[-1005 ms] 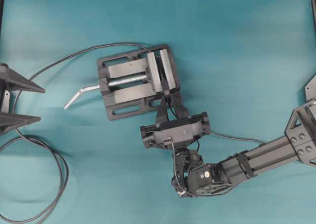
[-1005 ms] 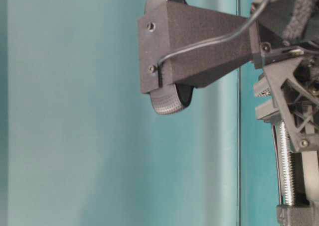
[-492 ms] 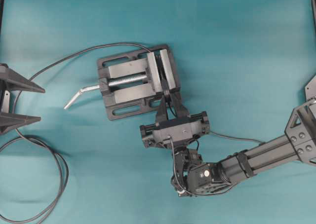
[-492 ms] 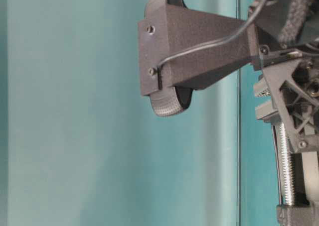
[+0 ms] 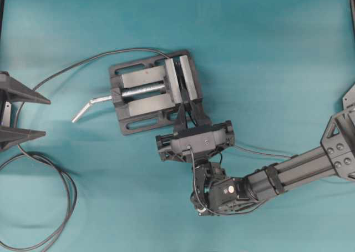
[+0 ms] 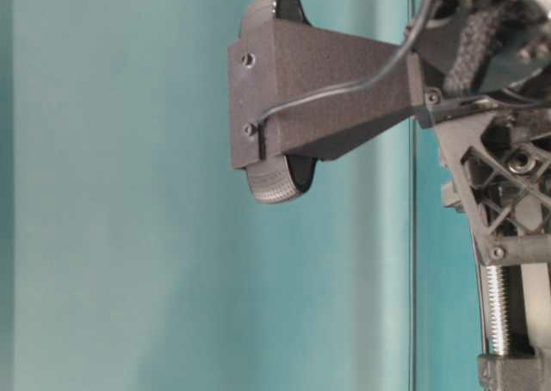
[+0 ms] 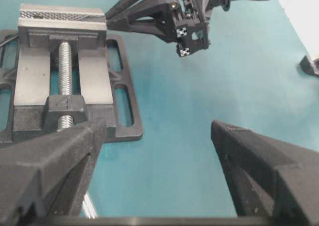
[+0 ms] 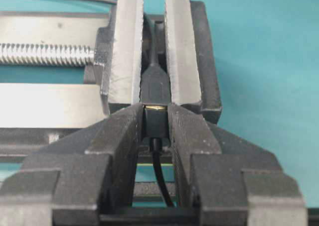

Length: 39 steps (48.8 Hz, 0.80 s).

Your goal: Insert the USB cable into the fixed female connector.

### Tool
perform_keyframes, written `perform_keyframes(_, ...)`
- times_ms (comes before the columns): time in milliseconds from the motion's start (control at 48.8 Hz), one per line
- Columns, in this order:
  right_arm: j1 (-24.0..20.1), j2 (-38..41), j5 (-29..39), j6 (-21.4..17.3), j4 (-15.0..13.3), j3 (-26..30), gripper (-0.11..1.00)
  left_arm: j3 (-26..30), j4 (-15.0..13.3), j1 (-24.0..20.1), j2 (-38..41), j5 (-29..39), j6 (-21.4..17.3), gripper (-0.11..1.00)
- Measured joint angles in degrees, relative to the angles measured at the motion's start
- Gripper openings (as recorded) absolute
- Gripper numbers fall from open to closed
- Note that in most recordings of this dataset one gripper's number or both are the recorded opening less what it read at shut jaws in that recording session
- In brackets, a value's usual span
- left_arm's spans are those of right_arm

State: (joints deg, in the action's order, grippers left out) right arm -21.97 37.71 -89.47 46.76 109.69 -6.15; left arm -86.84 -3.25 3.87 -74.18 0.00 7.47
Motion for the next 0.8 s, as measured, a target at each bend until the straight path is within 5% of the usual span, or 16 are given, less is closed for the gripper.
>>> perform_keyframes(800,0.35,-0.53,1.05,-0.62,-2.55,-1.85,0.21,-0.18,-0.09,0.00,0.00,0.00,0.00,0.99)
